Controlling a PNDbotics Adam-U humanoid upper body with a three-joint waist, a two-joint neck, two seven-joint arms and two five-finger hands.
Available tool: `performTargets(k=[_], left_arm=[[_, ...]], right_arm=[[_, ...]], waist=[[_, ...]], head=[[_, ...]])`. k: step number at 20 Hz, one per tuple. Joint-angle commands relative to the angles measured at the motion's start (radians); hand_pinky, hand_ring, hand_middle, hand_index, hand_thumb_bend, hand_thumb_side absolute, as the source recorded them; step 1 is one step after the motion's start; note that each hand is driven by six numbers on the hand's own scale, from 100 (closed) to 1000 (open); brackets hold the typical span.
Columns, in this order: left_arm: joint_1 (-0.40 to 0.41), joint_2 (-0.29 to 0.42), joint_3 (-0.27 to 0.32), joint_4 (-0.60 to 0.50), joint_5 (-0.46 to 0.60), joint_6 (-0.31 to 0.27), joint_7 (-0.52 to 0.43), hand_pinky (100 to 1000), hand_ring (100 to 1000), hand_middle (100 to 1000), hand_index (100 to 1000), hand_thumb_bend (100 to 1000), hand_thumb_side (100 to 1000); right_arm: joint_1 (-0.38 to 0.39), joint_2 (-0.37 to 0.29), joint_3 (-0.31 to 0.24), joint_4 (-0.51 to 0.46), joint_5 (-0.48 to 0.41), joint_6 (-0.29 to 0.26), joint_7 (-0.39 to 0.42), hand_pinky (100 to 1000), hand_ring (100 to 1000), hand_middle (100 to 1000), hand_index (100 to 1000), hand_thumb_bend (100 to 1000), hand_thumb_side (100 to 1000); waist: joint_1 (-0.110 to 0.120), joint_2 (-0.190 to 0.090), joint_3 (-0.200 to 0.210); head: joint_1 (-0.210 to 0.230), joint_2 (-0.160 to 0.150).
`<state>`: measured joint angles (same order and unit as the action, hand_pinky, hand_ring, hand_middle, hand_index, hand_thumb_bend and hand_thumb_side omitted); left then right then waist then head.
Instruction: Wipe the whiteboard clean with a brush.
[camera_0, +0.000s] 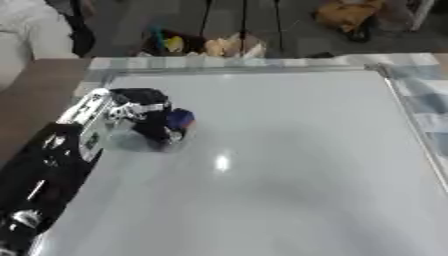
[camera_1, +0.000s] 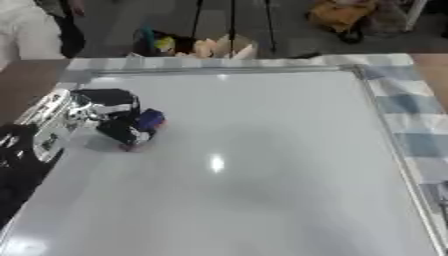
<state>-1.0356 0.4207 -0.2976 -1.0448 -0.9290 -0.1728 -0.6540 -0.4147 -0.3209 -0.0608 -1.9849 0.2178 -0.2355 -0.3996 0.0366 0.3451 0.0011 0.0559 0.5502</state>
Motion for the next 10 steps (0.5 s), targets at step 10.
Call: performTargets(k=[10], left_arm=[[-0.008, 0.028, -0.022, -0.11, 0.028, -0.029, 0.01, 156, 299, 272, 550, 100, 668]], right_arm=[[-0.017, -0.013, -0.001, -0.015, -0.004, -0.001, 0.001, 776, 859, 674, 792, 100, 873]], waist=[[0.001, -0.022, 0.003]], head=[[-0.001, 0.007]])
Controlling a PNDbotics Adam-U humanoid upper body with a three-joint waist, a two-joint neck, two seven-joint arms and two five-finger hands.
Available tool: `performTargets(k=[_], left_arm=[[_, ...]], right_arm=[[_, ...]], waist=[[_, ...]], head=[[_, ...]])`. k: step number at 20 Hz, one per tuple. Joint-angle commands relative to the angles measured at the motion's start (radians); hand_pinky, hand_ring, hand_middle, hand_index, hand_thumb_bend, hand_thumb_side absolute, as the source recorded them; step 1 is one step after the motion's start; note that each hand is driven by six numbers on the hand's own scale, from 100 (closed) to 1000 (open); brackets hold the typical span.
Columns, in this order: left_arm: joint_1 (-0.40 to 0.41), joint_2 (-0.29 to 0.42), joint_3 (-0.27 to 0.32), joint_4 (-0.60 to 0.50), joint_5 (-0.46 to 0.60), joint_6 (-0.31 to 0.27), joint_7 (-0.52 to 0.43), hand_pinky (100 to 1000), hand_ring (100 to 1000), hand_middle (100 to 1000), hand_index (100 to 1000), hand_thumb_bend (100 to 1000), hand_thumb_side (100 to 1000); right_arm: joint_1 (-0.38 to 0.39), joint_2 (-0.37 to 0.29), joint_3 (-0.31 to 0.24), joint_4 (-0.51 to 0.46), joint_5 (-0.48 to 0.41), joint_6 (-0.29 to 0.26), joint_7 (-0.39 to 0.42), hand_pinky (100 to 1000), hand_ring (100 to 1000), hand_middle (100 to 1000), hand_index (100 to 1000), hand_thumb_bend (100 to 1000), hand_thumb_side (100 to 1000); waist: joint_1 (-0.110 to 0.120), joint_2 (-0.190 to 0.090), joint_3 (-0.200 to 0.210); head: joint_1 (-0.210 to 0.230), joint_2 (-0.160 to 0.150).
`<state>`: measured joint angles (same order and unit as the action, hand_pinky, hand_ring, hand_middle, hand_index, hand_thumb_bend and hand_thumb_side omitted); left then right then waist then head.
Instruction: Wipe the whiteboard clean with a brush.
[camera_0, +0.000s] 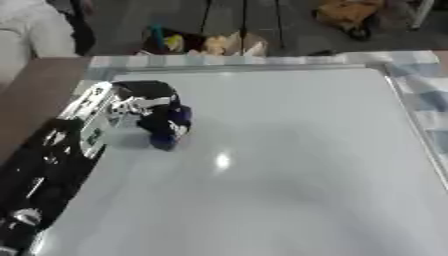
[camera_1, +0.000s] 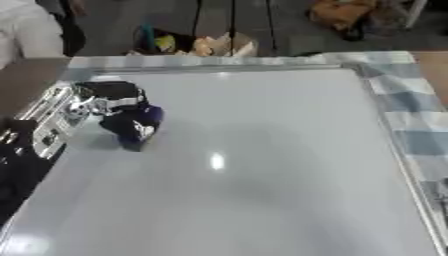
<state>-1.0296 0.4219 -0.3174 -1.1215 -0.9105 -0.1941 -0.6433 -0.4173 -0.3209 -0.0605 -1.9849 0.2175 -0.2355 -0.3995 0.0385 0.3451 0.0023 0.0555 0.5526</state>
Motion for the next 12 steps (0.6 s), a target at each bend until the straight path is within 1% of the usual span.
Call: performTargets(k=[1, 4, 5, 8, 12], left_arm=[[-0.014, 0.029, -0.006, -0.042, 0.011, -0.01, -0.001, 157, 299, 272, 550, 100, 661], [-0.009, 0.033, -0.016, -0.065, 0.014, -0.019, -0.002, 148, 293, 266, 545, 100, 654], [-0.008, 0.034, -0.02, -0.071, 0.017, -0.022, -0.004, 133, 283, 257, 536, 100, 645], [-0.005, 0.036, -0.027, -0.09, 0.041, -0.027, -0.019, 114, 270, 245, 524, 100, 644], [-0.011, 0.04, -0.015, -0.125, 0.072, -0.015, -0.032, 100, 259, 233, 518, 100, 646]], right_arm=[[-0.014, -0.013, -0.001, -0.015, -0.004, -0.001, 0.001, 776, 859, 674, 792, 100, 872], [-0.015, -0.013, -0.001, -0.015, -0.004, -0.001, 0.001, 776, 859, 674, 792, 100, 871], [-0.015, -0.014, -0.001, -0.015, -0.004, -0.001, 0.001, 776, 859, 675, 792, 100, 879], [-0.016, -0.014, -0.002, -0.015, -0.005, -0.002, 0.0, 776, 859, 675, 792, 100, 872], [-0.016, -0.014, -0.002, -0.015, -0.005, -0.002, -0.001, 775, 859, 674, 792, 100, 871]], waist=[[0.0, -0.022, 0.002], [0.0, -0.024, 0.001], [0.001, -0.024, 0.001], [0.002, -0.025, -0.001], [0.003, -0.025, -0.002]], head=[[-0.001, 0.005], [-0.002, 0.003], [-0.003, 0.005], [-0.004, 0.008], [-0.006, 0.012]])
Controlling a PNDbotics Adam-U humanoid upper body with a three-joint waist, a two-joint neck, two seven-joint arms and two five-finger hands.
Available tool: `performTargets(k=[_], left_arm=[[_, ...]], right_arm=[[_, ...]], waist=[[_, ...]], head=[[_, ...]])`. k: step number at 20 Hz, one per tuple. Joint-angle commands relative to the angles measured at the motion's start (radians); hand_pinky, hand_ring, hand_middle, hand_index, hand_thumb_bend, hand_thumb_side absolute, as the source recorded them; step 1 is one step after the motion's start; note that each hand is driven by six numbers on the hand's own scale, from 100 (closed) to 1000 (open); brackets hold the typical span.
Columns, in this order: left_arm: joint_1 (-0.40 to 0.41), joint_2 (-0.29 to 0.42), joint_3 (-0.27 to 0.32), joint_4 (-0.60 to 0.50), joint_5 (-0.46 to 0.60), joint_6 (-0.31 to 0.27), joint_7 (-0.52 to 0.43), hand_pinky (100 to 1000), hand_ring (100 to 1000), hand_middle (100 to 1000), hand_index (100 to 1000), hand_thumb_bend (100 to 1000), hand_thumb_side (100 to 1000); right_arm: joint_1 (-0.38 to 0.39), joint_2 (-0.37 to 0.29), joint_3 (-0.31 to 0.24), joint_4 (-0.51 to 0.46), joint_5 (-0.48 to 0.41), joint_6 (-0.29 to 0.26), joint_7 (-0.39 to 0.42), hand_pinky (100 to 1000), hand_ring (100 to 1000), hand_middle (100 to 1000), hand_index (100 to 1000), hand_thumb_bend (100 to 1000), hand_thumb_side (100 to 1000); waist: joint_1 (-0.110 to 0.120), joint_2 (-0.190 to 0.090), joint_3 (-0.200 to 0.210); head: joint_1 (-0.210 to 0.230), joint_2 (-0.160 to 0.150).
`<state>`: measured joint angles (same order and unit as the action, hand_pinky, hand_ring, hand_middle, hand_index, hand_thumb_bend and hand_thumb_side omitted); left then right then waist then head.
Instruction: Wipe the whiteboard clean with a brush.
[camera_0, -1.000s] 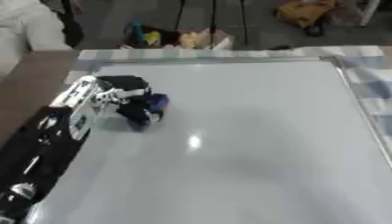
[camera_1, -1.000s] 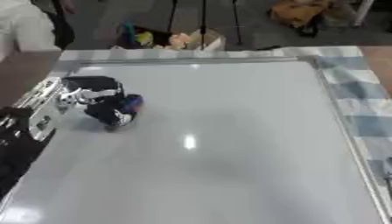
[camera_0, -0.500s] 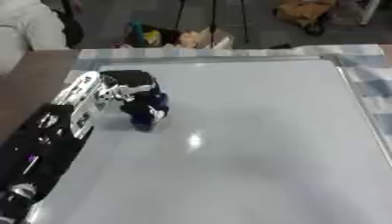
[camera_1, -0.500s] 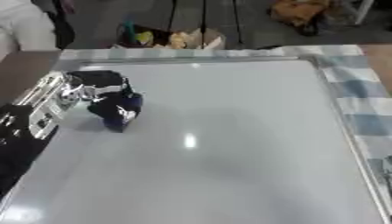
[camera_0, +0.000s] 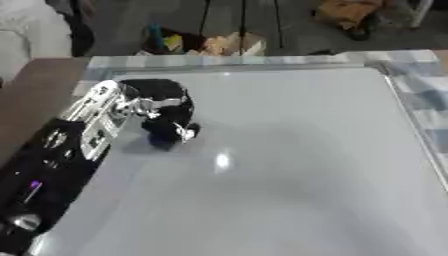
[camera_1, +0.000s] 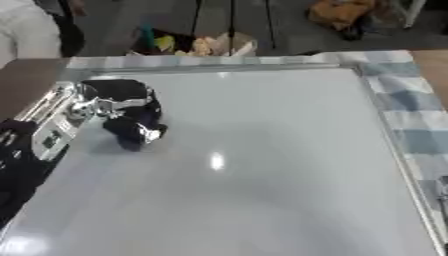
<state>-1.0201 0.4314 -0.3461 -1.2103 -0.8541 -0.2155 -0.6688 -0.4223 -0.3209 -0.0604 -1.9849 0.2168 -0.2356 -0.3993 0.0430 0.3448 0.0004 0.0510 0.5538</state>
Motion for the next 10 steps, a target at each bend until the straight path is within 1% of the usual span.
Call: performTargets(k=[1, 6, 7, 8, 9, 10], left_arm=[[-0.021, 0.031, 0.02, -0.042, 0.018, 0.014, -0.003, 100, 258, 231, 516, 100, 649], [-0.017, 0.031, 0.025, -0.054, 0.041, 0.033, -0.006, 100, 255, 229, 514, 100, 653], [-0.017, 0.033, 0.029, -0.057, 0.038, 0.038, -0.002, 102, 267, 241, 543, 100, 713], [-0.017, 0.035, 0.037, -0.061, 0.026, 0.045, 0.01, 112, 276, 250, 560, 100, 738], [-0.018, 0.038, 0.046, -0.066, 0.005, 0.054, 0.027, 139, 296, 273, 611, 100, 762], [-0.019, 0.04, 0.055, -0.071, -0.023, 0.062, 0.046, 148, 303, 281, 628, 100, 776]], right_arm=[[-0.011, -0.014, -0.002, -0.015, -0.005, -0.001, -0.001, 775, 859, 674, 792, 100, 871], [-0.01, -0.013, -0.001, -0.015, -0.005, -0.002, 0.0, 775, 859, 674, 792, 100, 872], [-0.01, -0.013, -0.001, -0.015, -0.005, -0.002, 0.0, 775, 858, 673, 792, 100, 873], [-0.01, -0.013, -0.002, -0.015, -0.005, -0.002, 0.0, 775, 858, 673, 792, 100, 873], [-0.009, -0.013, -0.002, -0.015, -0.005, -0.002, 0.0, 775, 858, 673, 792, 100, 874], [-0.009, -0.013, -0.002, -0.015, -0.004, -0.002, -0.001, 775, 858, 673, 792, 100, 874]], waist=[[-0.001, -0.025, 0.0], [0.0, -0.024, 0.0], [-0.001, -0.024, 0.0], [-0.001, -0.024, 0.001], [-0.001, -0.024, 0.001], [-0.001, -0.025, 0.002]], head=[[-0.003, 0.011], [-0.005, 0.011], [-0.006, 0.012], [-0.007, 0.012], [-0.008, 0.012], [-0.008, 0.012]])
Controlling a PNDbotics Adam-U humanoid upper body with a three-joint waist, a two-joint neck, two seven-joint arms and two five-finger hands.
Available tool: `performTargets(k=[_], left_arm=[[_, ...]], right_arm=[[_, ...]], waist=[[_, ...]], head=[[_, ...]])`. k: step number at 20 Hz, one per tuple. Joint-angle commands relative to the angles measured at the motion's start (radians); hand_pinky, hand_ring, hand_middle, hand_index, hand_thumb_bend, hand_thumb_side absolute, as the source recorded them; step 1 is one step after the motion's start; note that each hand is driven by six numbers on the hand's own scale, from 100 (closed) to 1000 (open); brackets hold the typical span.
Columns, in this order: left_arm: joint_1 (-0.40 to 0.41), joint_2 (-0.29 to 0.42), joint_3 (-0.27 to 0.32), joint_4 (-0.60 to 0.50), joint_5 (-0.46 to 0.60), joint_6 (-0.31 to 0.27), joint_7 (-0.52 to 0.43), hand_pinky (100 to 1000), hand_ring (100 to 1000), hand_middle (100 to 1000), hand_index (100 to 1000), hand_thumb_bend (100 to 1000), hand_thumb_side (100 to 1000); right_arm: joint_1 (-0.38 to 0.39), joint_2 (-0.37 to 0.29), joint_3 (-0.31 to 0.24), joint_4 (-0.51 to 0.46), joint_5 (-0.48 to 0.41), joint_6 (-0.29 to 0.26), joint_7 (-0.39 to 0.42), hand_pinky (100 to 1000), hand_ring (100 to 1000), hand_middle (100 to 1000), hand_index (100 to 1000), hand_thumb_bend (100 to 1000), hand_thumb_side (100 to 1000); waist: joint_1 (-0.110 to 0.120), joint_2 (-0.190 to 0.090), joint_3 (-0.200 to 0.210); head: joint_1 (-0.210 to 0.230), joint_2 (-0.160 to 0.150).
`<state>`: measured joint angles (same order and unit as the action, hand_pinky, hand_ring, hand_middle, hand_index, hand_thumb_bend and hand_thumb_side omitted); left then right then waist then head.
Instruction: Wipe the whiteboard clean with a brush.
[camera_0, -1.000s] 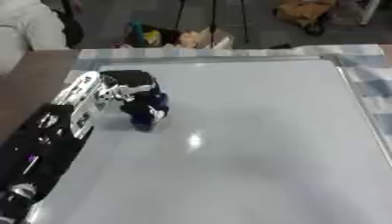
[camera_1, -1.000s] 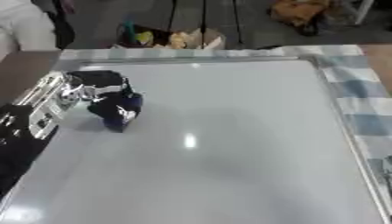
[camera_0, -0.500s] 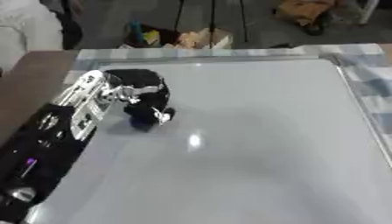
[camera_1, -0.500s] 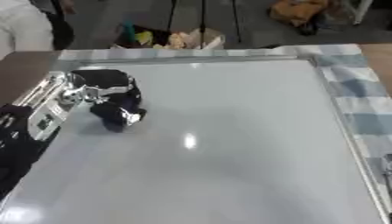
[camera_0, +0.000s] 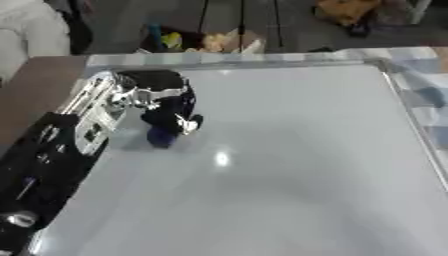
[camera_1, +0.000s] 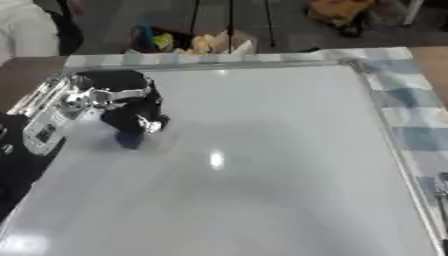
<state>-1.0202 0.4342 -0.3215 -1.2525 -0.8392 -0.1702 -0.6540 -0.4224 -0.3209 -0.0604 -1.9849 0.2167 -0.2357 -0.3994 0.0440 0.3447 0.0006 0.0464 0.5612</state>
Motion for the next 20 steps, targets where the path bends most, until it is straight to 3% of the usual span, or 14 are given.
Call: performTargets(k=[1, 6, 8, 13, 18, 20], left_arm=[[-0.02, 0.038, 0.038, -0.03, -0.067, 0.023, 0.046, 174, 321, 303, 654, 100, 805], [-0.018, 0.035, 0.067, 0.009, -0.219, 0.037, 0.074, 263, 380, 375, 728, 100, 938], [-0.018, 0.031, 0.076, 0.031, -0.257, 0.036, 0.081, 279, 391, 390, 736, 150, 997], [-0.023, 0.022, 0.1, 0.097, -0.319, 0.038, 0.094, 304, 427, 433, 775, 276, 1000], [-0.031, 0.008, 0.12, 0.174, -0.371, 0.033, 0.08, 353, 469, 485, 842, 513, 1000], [-0.034, 0.005, 0.126, 0.197, -0.39, 0.03, 0.074, 360, 476, 491, 846, 561, 1000]], right_arm=[[-0.009, -0.013, -0.002, -0.015, -0.004, -0.002, -0.001, 775, 858, 673, 792, 100, 875], [-0.009, -0.012, -0.003, -0.015, -0.004, -0.002, -0.001, 775, 858, 673, 792, 100, 876], [-0.008, -0.012, -0.003, -0.015, -0.004, -0.002, -0.001, 775, 858, 673, 792, 100, 875], [-0.007, -0.011, -0.003, -0.015, -0.004, -0.002, -0.001, 775, 857, 670, 789, 100, 874], [-0.006, -0.01, -0.003, -0.015, -0.005, 0.0, -0.002, 775, 857, 669, 789, 100, 877], [-0.006, -0.01, -0.003, -0.015, -0.004, 0.0, -0.002, 775, 857, 669, 789, 100, 878]], waist=[[-0.003, -0.025, 0.002], [-0.004, -0.027, 0.005], [-0.004, -0.028, 0.004], [-0.004, -0.031, 0.004], [-0.003, -0.032, 0.003], [-0.002, -0.032, 0.002]], head=[[-0.004, 0.005], [-0.007, 0.004], [-0.008, 0.004], [-0.009, 0.005], [-0.012, 0.004], [-0.012, 0.004]])
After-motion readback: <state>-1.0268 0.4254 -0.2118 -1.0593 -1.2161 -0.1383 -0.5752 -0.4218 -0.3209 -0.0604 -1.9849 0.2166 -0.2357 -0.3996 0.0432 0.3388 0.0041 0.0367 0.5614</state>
